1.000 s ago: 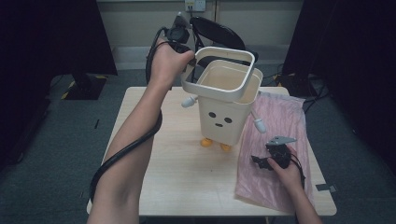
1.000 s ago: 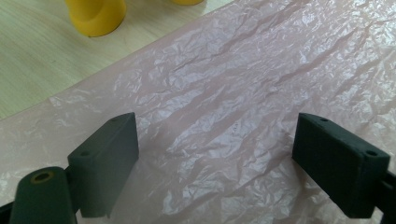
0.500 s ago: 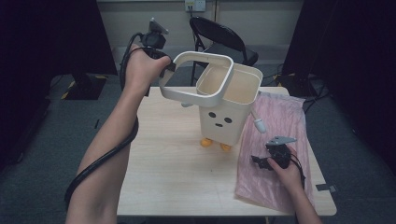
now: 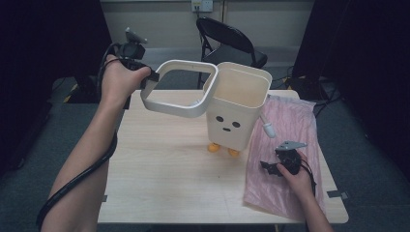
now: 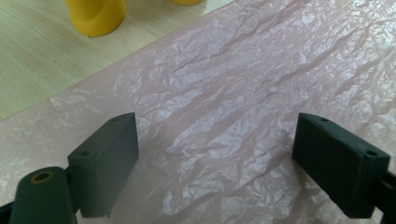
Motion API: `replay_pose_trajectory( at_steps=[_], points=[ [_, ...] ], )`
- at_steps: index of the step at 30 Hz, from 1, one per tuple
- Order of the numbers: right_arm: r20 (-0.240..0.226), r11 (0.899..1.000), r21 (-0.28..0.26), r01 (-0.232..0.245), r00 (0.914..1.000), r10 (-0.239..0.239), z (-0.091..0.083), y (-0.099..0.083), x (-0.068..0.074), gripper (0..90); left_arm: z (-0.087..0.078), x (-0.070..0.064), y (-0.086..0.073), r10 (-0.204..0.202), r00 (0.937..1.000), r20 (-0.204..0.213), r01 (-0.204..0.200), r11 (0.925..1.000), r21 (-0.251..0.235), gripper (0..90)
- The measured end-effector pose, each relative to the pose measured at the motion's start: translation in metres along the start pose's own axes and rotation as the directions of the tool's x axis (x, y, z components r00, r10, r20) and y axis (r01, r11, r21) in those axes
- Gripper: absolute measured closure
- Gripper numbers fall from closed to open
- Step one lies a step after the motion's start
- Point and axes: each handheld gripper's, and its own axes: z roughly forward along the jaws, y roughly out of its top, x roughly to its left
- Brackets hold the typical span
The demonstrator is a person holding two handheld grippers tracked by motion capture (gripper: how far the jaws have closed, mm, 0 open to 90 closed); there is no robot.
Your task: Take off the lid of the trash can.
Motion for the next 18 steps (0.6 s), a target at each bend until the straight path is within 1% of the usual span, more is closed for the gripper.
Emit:
replay_pose_trajectory(
  at_steps=[2, 3, 5, 6, 7, 10, 14, 16, 17, 18],
  points=[
    [0.001, 1.0, 0.0, 0.0, 1.0, 0.0, 0.0, 0.0, 0.0, 13.4, -0.002, 0.006, -0.006, -0.001, 1.0, -0.009, 0.001, 1.0, 0.001, 84.7],
    [0.0, 1.0, 0.0, 0.0, 1.0, 0.0, 0.0, 0.0, 0.0, 13.4, -0.003, 0.01, -0.009, -0.014, 0.9999, -0.007, 0.014, 0.9999, 0.0, 84.7],
    [0.001, 1.0, 0.0, 0.0, 1.0, 0.0, 0.0, 0.0, 0.0, 13.4, -0.004, 0.016, -0.014, -0.012, 0.9999, -0.007, 0.012, 0.9999, 0.004, 84.7],
    [0.0, 1.0, 0.0, 0.0, 1.0, 0.0, 0.0, 0.0, 0.0, 13.4, -0.004, 0.018, -0.017, -0.018, 0.9998, -0.006, 0.018, 0.9998, 0.006, 84.7],
    [0.0, 1.0, 0.0, 0.0, 1.0, 0.0, 0.0, 0.0, 0.0, 13.4, -0.004, 0.02, -0.02, -0.012, 0.9999, -0.007, 0.012, 0.9999, 0.009, 84.7],
    [0.001, 1.0, -0.001, 0.0, 1.0, 0.0, 0.0, 0.0, 0.0, 13.4, -0.004, 0.026, -0.03, -0.023, 0.9997, 0.013, 0.023, 0.9997, 0.003, 84.7],
    [0.001, 1.0, -0.001, 0.0, 1.0, 0.0, 0.0, 0.0, 0.0, 13.4, -0.005, 0.033, -0.04, -0.038, 0.9989, 0.029, 0.038, 0.9993, -0.002, 84.8],
    [0.001, 1.0, -0.001, 0.0, 1.0, 0.0, 0.0, 0.0, 0.0, 13.4, -0.008, 0.036, -0.044, -0.037, 0.9985, 0.041, 0.037, 0.9993, -0.001, 84.8],
    [0.001, 1.0, -0.001, 0.0, 1.0, 0.0, 0.0, 0.0, 0.0, 13.4, -0.01, 0.037, -0.045, -0.043, 0.9982, 0.041, 0.043, 0.9991, 0.001, 84.8],
    [0.001, 1.0, -0.001, 0.0, 1.0, 0.0, 0.0, 0.0, 0.0, 13.4, -0.011, 0.038, -0.047, -0.033, 0.9991, 0.028, 0.032, 0.9995, 0.005, 84.8]
  ],
)
